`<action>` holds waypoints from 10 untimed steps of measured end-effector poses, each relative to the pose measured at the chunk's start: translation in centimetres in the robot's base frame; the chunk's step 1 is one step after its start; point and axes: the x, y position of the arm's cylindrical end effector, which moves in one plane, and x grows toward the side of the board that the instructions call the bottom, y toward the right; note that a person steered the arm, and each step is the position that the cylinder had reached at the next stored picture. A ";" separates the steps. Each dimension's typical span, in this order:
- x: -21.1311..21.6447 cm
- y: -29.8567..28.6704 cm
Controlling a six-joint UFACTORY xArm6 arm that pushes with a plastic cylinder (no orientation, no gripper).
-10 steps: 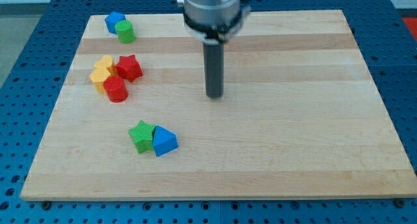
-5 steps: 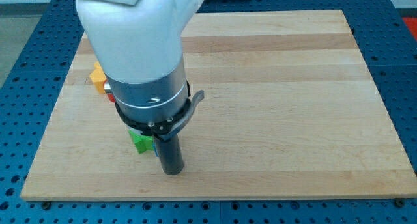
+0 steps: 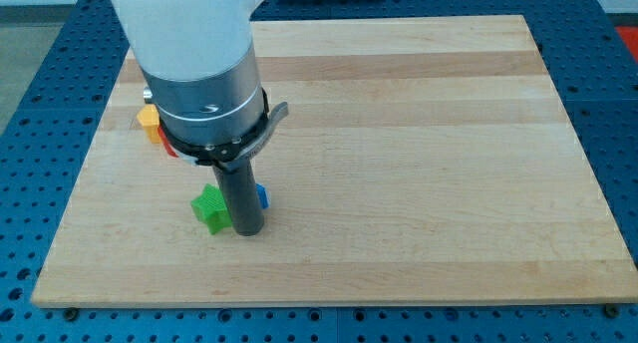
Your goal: Slide the triangle closer to the green circle
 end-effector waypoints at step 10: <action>-16.1 1.7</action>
